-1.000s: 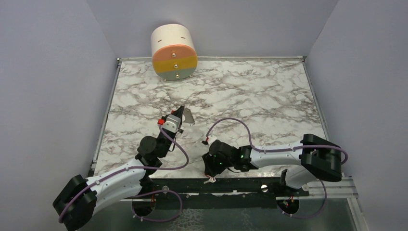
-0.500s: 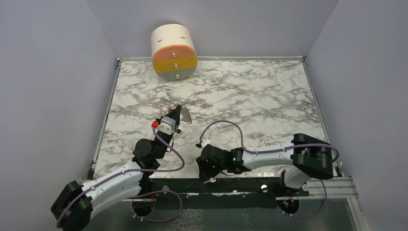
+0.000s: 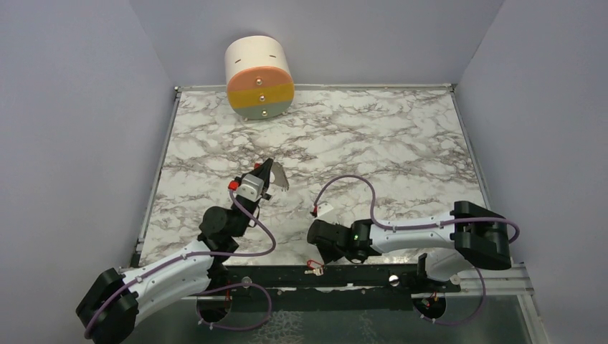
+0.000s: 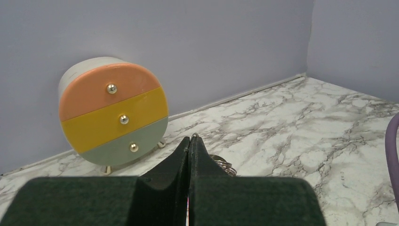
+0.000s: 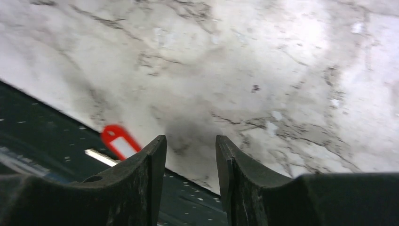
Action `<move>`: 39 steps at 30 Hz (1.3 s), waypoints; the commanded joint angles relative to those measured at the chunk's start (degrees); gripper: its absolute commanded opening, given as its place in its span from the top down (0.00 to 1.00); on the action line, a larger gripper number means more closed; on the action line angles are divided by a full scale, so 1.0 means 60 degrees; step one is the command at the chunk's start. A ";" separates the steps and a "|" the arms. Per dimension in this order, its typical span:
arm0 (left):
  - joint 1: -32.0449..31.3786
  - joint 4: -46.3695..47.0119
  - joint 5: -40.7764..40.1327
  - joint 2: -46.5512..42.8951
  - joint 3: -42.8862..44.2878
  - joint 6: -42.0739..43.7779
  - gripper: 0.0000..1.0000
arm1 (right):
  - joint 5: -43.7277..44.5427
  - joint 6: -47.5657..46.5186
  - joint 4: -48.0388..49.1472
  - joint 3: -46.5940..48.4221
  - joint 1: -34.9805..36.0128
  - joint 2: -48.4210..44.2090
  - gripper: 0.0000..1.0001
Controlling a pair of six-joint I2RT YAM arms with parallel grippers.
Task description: Remove the keys from the keyring
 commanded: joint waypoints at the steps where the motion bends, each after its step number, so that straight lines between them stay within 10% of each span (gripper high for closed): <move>1: 0.0020 0.0330 0.0432 -0.0289 -0.0061 -0.0201 1.00 | 0.1245 -0.0012 -0.1427 0.0220 -0.0008 0.0059 0.56; 17: 0.0025 0.0054 0.0595 -0.0670 -0.0189 -0.0671 1.00 | -0.0151 -0.0461 -0.0269 -0.0550 0.0663 -0.1622 0.57; 39: 0.0007 -0.1828 0.0375 -0.1538 -0.0153 -0.1203 1.00 | 0.1684 -0.0395 -0.0107 0.0063 0.2604 -0.0281 0.43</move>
